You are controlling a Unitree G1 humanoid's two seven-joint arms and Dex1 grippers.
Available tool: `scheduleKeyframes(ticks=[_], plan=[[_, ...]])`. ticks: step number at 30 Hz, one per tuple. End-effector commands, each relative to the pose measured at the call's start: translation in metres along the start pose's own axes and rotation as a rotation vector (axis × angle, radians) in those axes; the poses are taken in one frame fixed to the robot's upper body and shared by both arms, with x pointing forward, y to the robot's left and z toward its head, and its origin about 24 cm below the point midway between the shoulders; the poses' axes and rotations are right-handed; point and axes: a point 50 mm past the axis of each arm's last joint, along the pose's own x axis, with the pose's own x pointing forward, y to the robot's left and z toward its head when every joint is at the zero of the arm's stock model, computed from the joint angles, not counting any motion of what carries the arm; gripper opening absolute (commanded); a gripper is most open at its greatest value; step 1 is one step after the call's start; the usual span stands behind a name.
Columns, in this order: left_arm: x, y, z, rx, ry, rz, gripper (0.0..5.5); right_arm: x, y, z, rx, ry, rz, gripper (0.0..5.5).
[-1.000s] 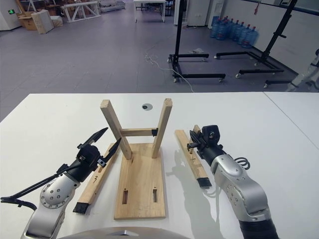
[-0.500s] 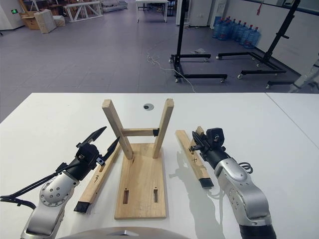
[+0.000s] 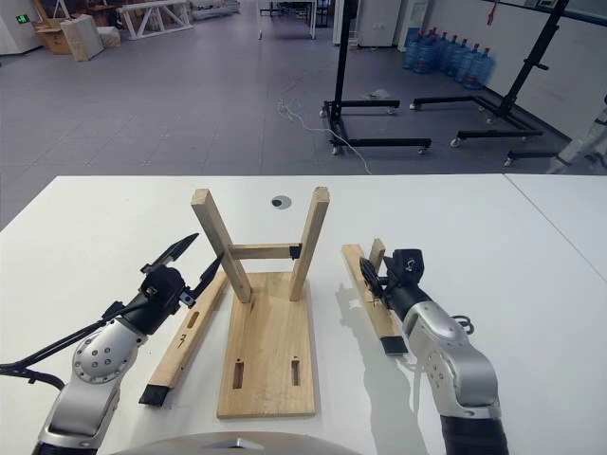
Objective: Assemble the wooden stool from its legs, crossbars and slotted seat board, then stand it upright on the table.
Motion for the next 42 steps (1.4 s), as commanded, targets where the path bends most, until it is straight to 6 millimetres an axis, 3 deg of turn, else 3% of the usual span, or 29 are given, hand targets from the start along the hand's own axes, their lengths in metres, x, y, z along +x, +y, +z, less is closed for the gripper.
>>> scheduleKeyframes(ticks=[1, 6, 24, 28, 32, 35, 37, 42], plan=[[-0.008, 0.002, -0.005, 0.0, 0.026, 0.026, 2.74, 0.014, 0.001, 0.039, -0.034, -0.13, 0.014, 2.69], [-0.003, 0.002, -0.002, 0.009, 0.01, 0.028, 2.74, 0.021, 0.013, 0.076, -0.031, -0.228, 0.06, 2.69], [0.001, 0.001, -0.002, 0.013, 0.005, 0.028, 2.74, 0.04, 0.011, 0.146, -0.052, -0.362, 0.054, 2.69], [0.002, -0.001, -0.001, 0.01, 0.001, 0.023, 2.74, 0.044, 0.008, 0.132, -0.076, -0.306, 0.056, 2.69], [0.005, -0.002, -0.001, 0.004, -0.004, 0.014, 2.74, 0.045, -0.001, 0.062, -0.098, -0.077, 0.032, 2.69], [0.006, -0.003, -0.001, -0.003, -0.005, 0.012, 2.74, 0.043, -0.006, 0.03, -0.074, 0.012, 0.002, 2.69], [0.005, -0.004, -0.002, -0.006, -0.003, 0.016, 2.74, 0.044, -0.003, 0.03, -0.058, 0.004, 0.01, 2.69], [0.003, -0.005, -0.004, -0.009, 0.004, 0.022, 2.74, 0.044, -0.006, 0.06, -0.048, -0.108, -0.006, 2.69]])
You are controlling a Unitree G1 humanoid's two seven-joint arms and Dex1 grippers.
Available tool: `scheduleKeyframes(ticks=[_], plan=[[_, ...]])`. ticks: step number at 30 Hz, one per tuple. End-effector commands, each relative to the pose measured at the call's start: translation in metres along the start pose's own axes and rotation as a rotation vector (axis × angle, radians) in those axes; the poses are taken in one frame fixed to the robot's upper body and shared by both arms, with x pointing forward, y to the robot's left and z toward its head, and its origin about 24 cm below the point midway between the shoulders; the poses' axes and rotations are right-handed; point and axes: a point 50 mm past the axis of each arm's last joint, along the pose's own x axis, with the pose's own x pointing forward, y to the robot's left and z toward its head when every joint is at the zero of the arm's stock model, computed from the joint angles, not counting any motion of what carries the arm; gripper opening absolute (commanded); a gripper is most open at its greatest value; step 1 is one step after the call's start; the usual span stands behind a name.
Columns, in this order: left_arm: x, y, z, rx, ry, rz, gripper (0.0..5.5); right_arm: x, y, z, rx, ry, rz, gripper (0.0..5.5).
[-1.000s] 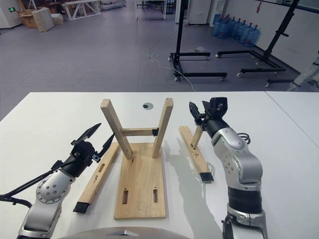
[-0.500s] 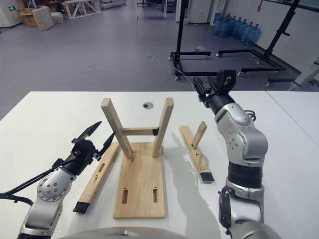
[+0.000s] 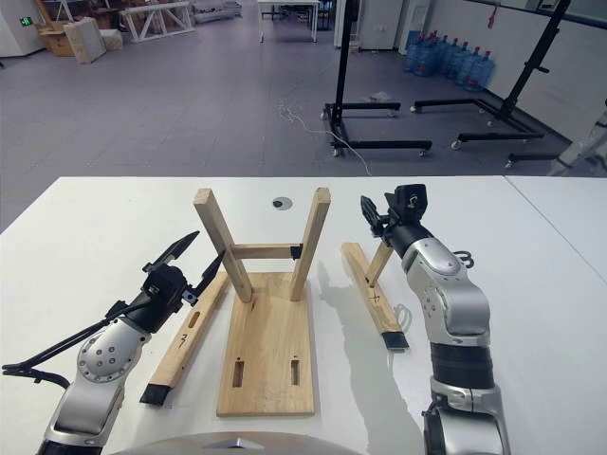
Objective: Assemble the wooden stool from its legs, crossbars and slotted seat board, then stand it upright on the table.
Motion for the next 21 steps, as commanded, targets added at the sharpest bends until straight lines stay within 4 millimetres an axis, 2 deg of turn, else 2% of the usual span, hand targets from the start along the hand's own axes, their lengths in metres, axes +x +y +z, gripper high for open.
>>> scheduleKeyframes(ticks=[1, 5, 8, 9, 11, 14, 15, 18, 21], plan=[[-0.002, -0.002, -0.004, -0.002, 0.019, 0.006, 2.74, 0.0, -0.01, -0.002, 0.05, 0.027, -0.052, 2.69], [-0.006, -0.002, -0.006, -0.002, 0.028, 0.015, 2.74, -0.002, -0.028, 0.047, 0.187, -0.216, -0.121, 2.69], [-0.008, -0.001, -0.007, -0.002, 0.032, 0.019, 2.74, -0.002, -0.047, 0.056, 0.22, -0.241, -0.182, 2.69], [-0.008, -0.002, -0.007, -0.003, 0.033, 0.016, 2.74, -0.003, -0.055, 0.051, 0.188, -0.216, -0.209, 2.69], [-0.009, -0.002, -0.006, -0.003, 0.036, 0.022, 2.74, -0.008, -0.068, 0.027, 0.083, -0.089, -0.25, 2.69], [-0.01, -0.004, -0.004, -0.008, 0.037, 0.031, 2.74, -0.036, -0.078, -0.028, 0.028, 0.124, -0.278, 2.69], [-0.011, -0.006, -0.004, -0.012, 0.041, 0.033, 2.74, -0.046, -0.077, -0.041, 0.031, 0.174, -0.28, 2.87], [-0.015, -0.01, -0.004, -0.024, 0.053, 0.04, 2.74, -0.07, -0.056, -0.059, 0.025, 0.261, -0.192, 3.34], [-0.016, -0.012, -0.002, -0.028, 0.055, 0.041, 2.74, -0.088, -0.048, -0.059, 0.028, 0.311, -0.119, 3.76]])
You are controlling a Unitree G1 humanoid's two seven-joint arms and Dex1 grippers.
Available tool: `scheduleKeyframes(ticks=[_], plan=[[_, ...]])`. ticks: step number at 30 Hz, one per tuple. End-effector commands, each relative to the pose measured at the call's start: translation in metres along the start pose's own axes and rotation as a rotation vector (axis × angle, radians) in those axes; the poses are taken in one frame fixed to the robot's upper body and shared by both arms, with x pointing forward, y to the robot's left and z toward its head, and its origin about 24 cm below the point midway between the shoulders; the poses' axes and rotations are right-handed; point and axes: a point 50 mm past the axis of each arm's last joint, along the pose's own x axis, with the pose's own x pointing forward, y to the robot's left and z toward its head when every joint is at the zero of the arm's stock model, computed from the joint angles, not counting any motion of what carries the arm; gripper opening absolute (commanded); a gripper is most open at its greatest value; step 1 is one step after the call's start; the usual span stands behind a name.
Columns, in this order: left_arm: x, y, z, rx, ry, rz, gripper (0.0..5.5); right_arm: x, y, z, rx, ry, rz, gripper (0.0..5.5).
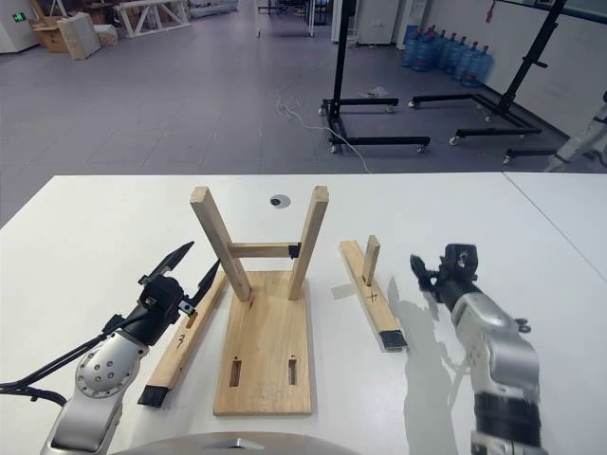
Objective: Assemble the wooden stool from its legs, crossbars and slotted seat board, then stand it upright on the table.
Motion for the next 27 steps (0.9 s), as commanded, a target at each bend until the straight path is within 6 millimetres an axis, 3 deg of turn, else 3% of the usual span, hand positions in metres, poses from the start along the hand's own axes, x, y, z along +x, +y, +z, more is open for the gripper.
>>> scheduleKeyframes(ticks=[1, 5, 14, 20, 27], plan=[[-0.002, -0.003, 0.002, -0.006, 0.007, 0.004, 2.74, -0.017, 0.006, 0.003, -0.014, 0.032, 0.08, 4.02], [-0.002, -0.005, 0.004, -0.009, 0.012, -0.001, 2.74, -0.027, 0.022, 0.0, -0.018, 0.086, 0.165, 4.54], [-0.001, -0.001, 0.005, -0.006, 0.01, -0.04, 2.74, -0.036, 0.042, -0.03, -0.055, 0.246, 0.194, 4.54], [0.001, -0.002, 0.004, -0.01, 0.011, -0.062, 2.74, -0.026, 0.051, -0.047, -0.068, 0.324, 0.201, 4.54], [0.002, -0.004, 0.0, -0.028, 0.018, -0.062, 2.74, -0.019, 0.046, -0.055, -0.068, 0.35, 0.181, 3.36]])
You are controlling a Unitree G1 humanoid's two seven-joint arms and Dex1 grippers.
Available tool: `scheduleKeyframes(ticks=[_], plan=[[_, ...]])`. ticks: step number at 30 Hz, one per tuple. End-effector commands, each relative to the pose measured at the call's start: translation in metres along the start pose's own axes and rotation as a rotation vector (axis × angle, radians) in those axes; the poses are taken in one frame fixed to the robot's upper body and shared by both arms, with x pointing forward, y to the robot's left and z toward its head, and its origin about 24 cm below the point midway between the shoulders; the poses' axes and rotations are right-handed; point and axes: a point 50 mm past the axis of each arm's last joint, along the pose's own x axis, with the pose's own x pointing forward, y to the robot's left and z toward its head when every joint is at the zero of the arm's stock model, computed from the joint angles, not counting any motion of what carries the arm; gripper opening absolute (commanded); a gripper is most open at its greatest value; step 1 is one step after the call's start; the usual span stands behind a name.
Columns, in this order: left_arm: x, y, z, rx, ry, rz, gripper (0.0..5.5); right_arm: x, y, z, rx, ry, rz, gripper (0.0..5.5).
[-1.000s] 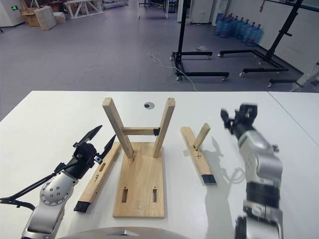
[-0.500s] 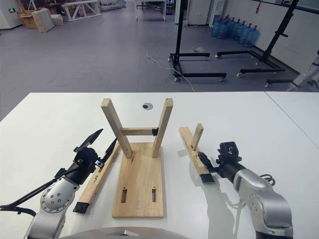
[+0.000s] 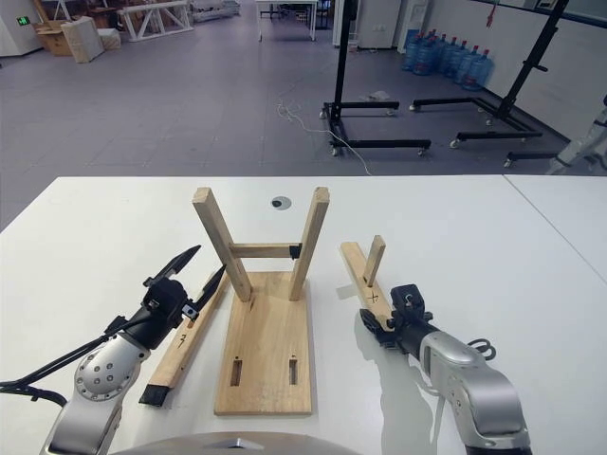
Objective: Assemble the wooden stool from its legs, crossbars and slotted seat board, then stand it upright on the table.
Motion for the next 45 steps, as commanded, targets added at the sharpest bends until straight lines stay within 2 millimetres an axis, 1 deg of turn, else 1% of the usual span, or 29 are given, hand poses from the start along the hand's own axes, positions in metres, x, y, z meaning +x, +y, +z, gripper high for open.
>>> scheduleKeyframes(ticks=[1, 5, 7, 10, 11, 13, 14, 16, 17, 18, 19, 20, 22, 24, 26, 28, 29, 31, 33, 36, 37, 39, 42, 45], plan=[[0.002, -0.001, -0.004, -0.011, 0.016, -0.001, 2.74, 0.005, -0.004, -0.014, 0.022, 0.069, -0.003, 3.17], [0.002, -0.002, -0.007, -0.023, 0.025, 0.012, 2.74, 0.006, -0.008, -0.015, 0.015, 0.068, 0.002, 2.52], [0.001, -0.004, -0.009, -0.086, 0.028, 0.004, 2.74, 0.008, -0.01, -0.01, 0.012, 0.041, 0.015, 2.11], [0.0, -0.003, -0.007, -0.2, -0.002, 0.011, 2.74, 0.014, -0.011, -0.001, 0.001, -0.055, 0.072, 2.05], [-0.001, -0.001, -0.007, -0.234, -0.01, 0.021, 2.74, 0.018, -0.015, 0.005, 0.014, -0.096, 0.064, 2.05], [-0.002, 0.003, -0.007, -0.283, -0.02, 0.03, 2.74, 0.024, -0.026, 0.022, 0.052, -0.193, 0.044, 2.05], [-0.004, 0.005, -0.006, -0.321, -0.034, 0.029, 2.74, 0.026, -0.03, 0.037, 0.072, -0.271, 0.064, 2.05], [-0.006, 0.011, -0.001, -0.407, -0.073, 0.025, 2.74, 0.026, -0.047, 0.072, 0.126, -0.441, 0.103, 2.05], [-0.006, 0.013, 0.003, -0.446, -0.092, 0.018, 2.74, 0.024, -0.059, 0.094, 0.166, -0.537, 0.135, 2.05], [-0.006, 0.015, 0.005, -0.471, -0.103, 0.005, 2.74, 0.021, -0.067, 0.111, 0.2, -0.613, 0.177, 2.05], [-0.005, 0.015, 0.008, -0.497, -0.116, -0.023, 2.74, 0.014, -0.067, 0.123, 0.218, -0.671, 0.262, 2.05], [-0.004, 0.013, 0.011, -0.537, -0.127, -0.068, 2.74, 0.007, -0.06, 0.131, 0.227, -0.699, 0.409, 2.05], [-0.005, 0.008, 0.018, -0.618, -0.146, -0.162, 2.74, -0.004, -0.046, 0.138, 0.239, -0.718, 0.645, 2.05], [-0.009, 0.007, 0.023, -0.667, -0.153, -0.231, 2.74, -0.011, -0.035, 0.141, 0.273, -0.744, 0.778, 2.05], [-0.012, 0.012, 0.026, -0.696, -0.154, -0.265, 2.74, -0.026, -0.014, 0.145, 0.305, -0.779, 0.965, 2.05], [-0.013, 0.021, 0.032, -0.715, -0.166, -0.297, 2.74, -0.048, 0.006, 0.148, 0.34, -0.831, 1.156, 2.05], [-0.014, 0.026, 0.035, -0.718, -0.17, -0.312, 2.74, -0.058, 0.015, 0.147, 0.339, -0.842, 1.226, 2.05], [-0.014, 0.033, 0.04, -0.724, -0.181, -0.333, 2.74, -0.072, 0.029, 0.142, 0.323, -0.824, 1.325, 2.05], [-0.013, 0.036, 0.044, -0.734, -0.183, -0.357, 2.74, -0.078, 0.041, 0.132, 0.293, -0.771, 1.366, 2.05], [-0.013, 0.037, 0.048, -0.784, -0.166, -0.437, 2.74, -0.071, 0.062, 0.114, 0.258, -0.678, 1.336, 2.05], [-0.012, 0.037, 0.05, -0.81, -0.171, -0.466, 2.74, -0.068, 0.065, 0.112, 0.293, -0.697, 1.325, 2.05], [-0.009, 0.034, 0.054, -0.874, -0.188, -0.528, 2.74, -0.063, 0.074, 0.106, 0.302, -0.703, 1.322, 2.05], [-0.006, 0.03, 0.051, -0.944, -0.181, -0.606, 2.74, -0.057, 0.087, 0.096, 0.31, -0.688, 1.332, 2.05], [-0.001, 0.037, 0.048, -1.03, -0.19, -0.625, 3.27, -0.048, 0.098, 0.086, 0.278, -0.65, 1.345, 2.05]])
